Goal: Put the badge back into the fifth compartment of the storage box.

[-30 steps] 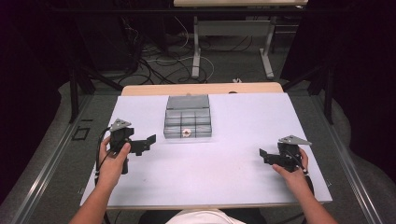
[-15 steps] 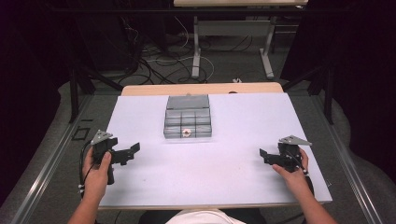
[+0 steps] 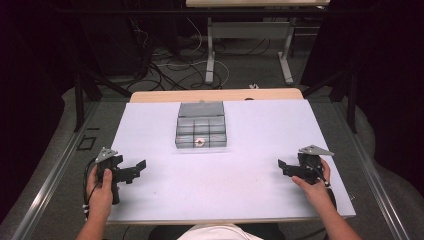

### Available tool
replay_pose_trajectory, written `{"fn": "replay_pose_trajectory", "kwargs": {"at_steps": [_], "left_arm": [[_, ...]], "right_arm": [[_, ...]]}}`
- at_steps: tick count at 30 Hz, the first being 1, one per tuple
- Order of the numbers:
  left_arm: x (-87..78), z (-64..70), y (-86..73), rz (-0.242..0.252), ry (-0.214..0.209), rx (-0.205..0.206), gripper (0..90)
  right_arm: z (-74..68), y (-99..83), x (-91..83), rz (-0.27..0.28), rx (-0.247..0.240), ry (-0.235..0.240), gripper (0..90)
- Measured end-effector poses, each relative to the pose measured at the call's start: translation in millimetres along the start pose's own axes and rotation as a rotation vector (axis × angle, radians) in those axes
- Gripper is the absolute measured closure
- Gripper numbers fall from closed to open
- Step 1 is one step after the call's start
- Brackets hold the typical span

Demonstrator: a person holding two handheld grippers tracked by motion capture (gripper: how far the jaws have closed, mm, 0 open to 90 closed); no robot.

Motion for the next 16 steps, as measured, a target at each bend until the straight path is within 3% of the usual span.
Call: {"fn": "replay_pose_trajectory", "kwargs": {"at_steps": [6,16], "left_arm": [[6.1,-0.3,-8.1,-0.034,-0.004,0.006,0.5],[7.9,-2.7,-8.6,-0.034,-0.005,-0.013,0.5]], "right_arm": [[-0.8,-1.2,1.3,-0.008,0.01,0.004,14.9],[2.1,-2.6,3.4,-0.017,0.004,0.004,15.0]]}}
Point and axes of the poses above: each handheld gripper's, and its own axes: x roughly forward along the jaws, y roughly out of its top, z roughly to its right, the point moved 9 cm from there along x, roughly forward along the jaws, and after that the axes turned 11 degrees about x, right-handed, at the moved point
